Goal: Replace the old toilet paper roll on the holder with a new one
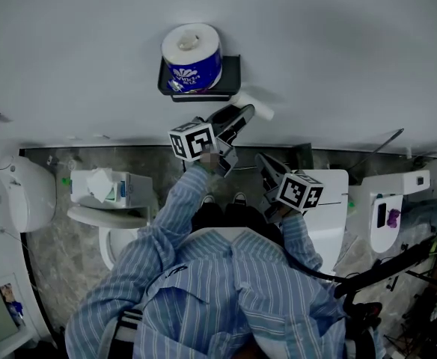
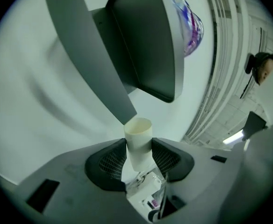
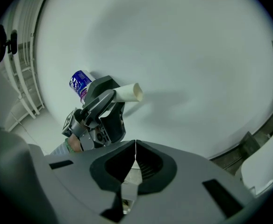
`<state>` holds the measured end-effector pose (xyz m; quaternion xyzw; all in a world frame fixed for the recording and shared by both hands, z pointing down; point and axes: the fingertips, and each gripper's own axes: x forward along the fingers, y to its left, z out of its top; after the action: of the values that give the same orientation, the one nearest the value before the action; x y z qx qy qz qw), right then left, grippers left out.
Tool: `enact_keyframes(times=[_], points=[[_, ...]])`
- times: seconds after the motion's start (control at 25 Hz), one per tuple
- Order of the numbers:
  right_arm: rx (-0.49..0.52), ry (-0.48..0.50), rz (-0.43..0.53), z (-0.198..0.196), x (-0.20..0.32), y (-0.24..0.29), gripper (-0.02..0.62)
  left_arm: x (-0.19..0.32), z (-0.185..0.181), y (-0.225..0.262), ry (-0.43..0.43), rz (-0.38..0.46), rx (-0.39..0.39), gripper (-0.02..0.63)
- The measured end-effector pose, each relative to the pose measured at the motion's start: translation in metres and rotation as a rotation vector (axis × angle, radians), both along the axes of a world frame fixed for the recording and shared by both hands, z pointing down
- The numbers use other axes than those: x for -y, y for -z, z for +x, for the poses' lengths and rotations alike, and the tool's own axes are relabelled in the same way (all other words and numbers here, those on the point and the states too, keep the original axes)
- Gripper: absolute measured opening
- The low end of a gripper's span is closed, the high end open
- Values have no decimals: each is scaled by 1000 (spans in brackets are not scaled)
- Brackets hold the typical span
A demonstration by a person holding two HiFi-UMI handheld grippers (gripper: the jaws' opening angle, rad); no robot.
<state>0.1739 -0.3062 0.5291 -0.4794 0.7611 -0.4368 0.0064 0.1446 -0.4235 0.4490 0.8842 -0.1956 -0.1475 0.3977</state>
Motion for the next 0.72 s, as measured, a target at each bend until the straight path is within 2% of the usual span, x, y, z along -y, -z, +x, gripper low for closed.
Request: enact_keyframes(times=[0.16, 0.24, 0.48, 0.72], points=[[-77, 27, 64, 6, 6, 9, 3, -14, 7, -3, -26, 136, 183, 172], [-110, 48, 96, 7, 8, 13, 2, -20, 5, -4, -25, 182, 246, 172], [-230, 160, 237, -1, 16, 43, 3, -30, -24, -8, 36, 234, 359, 172], [-281, 218, 404, -18, 40, 89, 22, -36, -77, -16, 144, 207, 409, 172]])
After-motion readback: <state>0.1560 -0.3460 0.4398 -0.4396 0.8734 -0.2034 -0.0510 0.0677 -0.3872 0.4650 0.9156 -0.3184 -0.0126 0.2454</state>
